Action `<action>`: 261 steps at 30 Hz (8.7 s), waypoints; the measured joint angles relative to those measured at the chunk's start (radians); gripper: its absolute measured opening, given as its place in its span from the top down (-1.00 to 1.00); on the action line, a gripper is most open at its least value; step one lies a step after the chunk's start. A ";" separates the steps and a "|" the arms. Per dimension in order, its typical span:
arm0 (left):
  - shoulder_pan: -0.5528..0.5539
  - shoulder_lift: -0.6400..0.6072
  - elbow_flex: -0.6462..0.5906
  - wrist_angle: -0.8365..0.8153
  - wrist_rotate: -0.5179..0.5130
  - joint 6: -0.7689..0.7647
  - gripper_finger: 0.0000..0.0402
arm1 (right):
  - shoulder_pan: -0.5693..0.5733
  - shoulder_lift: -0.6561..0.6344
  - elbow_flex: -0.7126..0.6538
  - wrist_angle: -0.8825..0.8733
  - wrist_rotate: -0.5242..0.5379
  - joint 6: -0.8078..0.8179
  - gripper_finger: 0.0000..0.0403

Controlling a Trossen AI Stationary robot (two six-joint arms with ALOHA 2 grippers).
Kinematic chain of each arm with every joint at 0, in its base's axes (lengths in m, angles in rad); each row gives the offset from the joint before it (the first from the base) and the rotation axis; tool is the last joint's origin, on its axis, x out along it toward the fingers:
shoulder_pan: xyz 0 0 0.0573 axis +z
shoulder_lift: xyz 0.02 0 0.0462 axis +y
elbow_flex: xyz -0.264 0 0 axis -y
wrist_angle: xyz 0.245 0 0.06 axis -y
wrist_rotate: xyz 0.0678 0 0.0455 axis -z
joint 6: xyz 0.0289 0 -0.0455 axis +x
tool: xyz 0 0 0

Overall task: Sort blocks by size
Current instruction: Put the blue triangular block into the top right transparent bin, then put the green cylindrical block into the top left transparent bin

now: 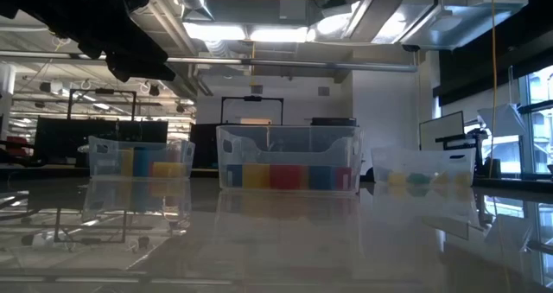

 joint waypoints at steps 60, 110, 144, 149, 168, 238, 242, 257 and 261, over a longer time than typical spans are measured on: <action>0.008 0.000 0.000 0.007 -0.010 -0.017 -0.10 | -1.354 -0.515 -0.138 -0.130 0.780 -1.162 0.32; 0.006 0.000 0.000 0.001 -0.011 -0.029 -0.10 | -0.223 -0.548 0.055 -0.696 -0.022 -0.302 -0.36; 0.006 0.000 0.000 0.000 -0.011 0.021 -0.10 | 0.086 -0.120 0.055 -0.501 -0.431 -0.416 -0.36; 0.006 0.000 0.000 0.000 -0.011 0.026 -0.10 | 0.109 -0.107 0.055 -0.492 -0.443 -0.443 -0.36; 0.006 0.000 0.000 0.000 -0.011 0.031 -0.10 | 0.243 -0.041 0.055 -0.474 -0.364 -0.443 -0.31; -0.068 0.338 0.037 0.668 0.143 0.250 -0.09 | -0.487 -0.042 0.189 0.769 0.448 -1.653 0.35; -0.068 0.338 0.037 0.686 0.144 0.264 0.05 | -0.486 -0.028 0.189 0.776 0.457 -1.651 0.35; -0.066 0.325 0.037 0.650 0.140 0.280 0.42 | -0.486 -0.019 0.189 0.848 0.464 -1.707 -0.24; -0.065 0.252 0.037 0.573 0.077 0.293 0.42 | -0.472 -0.057 0.193 0.804 0.478 -1.704 -0.41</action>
